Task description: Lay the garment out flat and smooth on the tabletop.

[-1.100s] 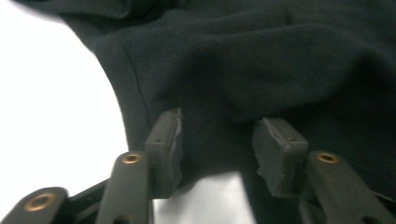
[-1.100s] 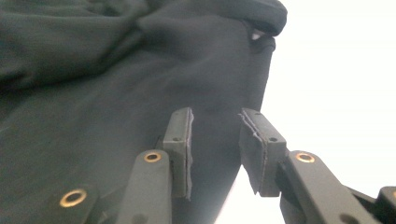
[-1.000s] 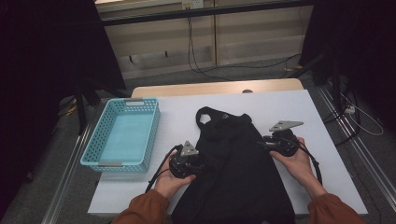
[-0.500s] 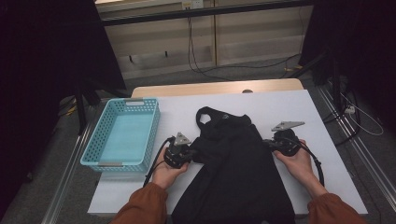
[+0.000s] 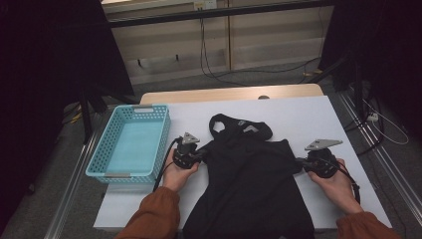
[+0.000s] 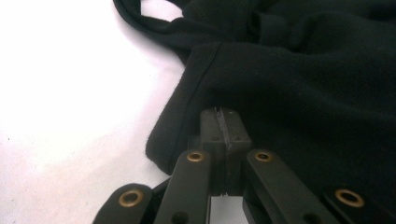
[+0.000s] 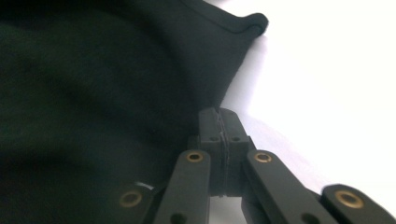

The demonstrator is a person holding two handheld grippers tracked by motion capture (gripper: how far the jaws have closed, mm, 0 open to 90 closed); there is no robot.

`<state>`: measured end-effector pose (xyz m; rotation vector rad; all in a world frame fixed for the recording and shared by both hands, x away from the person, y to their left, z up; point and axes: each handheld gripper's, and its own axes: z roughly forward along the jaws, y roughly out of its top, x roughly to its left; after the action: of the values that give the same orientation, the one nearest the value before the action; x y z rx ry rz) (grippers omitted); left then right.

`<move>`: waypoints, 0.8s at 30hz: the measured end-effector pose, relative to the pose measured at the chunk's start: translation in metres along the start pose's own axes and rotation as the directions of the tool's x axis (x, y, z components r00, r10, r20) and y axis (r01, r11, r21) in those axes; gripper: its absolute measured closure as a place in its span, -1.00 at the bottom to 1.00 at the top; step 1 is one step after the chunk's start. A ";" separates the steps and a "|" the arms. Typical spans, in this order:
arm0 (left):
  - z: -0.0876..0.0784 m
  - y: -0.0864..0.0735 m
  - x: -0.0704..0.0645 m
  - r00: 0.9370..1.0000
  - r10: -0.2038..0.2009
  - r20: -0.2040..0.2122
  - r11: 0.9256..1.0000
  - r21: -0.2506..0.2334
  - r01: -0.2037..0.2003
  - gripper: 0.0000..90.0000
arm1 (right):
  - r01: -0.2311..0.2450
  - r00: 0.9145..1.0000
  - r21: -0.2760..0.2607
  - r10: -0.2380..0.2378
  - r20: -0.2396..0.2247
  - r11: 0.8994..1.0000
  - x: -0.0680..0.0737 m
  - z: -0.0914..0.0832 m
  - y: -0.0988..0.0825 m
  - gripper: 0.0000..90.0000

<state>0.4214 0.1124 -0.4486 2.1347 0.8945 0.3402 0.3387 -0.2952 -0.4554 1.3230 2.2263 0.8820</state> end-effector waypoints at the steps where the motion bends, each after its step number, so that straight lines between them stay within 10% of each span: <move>1: 0.000 0.000 -0.001 1.000 0.005 0.005 1.000 -0.001 -0.005 0.99 | -0.005 1.000 -0.003 0.005 0.012 1.000 -0.002 -0.002 -0.002 1.00; 9: -0.018 -0.009 -0.010 0.999 0.032 0.011 0.999 0.007 -0.032 0.54 | -0.006 1.000 -0.010 0.006 0.006 1.000 -0.005 0.000 -0.004 0.81; 16: -0.025 -0.031 -0.026 0.990 0.106 0.088 0.990 0.088 -0.114 0.70 | -0.027 1.000 -0.049 0.027 0.011 0.998 -0.008 -0.002 -0.002 0.47; 24: -0.015 -0.022 -0.044 0.985 0.124 0.123 0.991 0.033 -0.129 0.28 | -0.032 0.999 -0.066 0.032 0.001 0.997 -0.007 -0.001 0.000 0.39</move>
<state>0.3714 0.1006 -0.4532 2.2302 0.7042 0.2549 0.3412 -0.3017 -0.4545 1.3317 2.1610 0.9560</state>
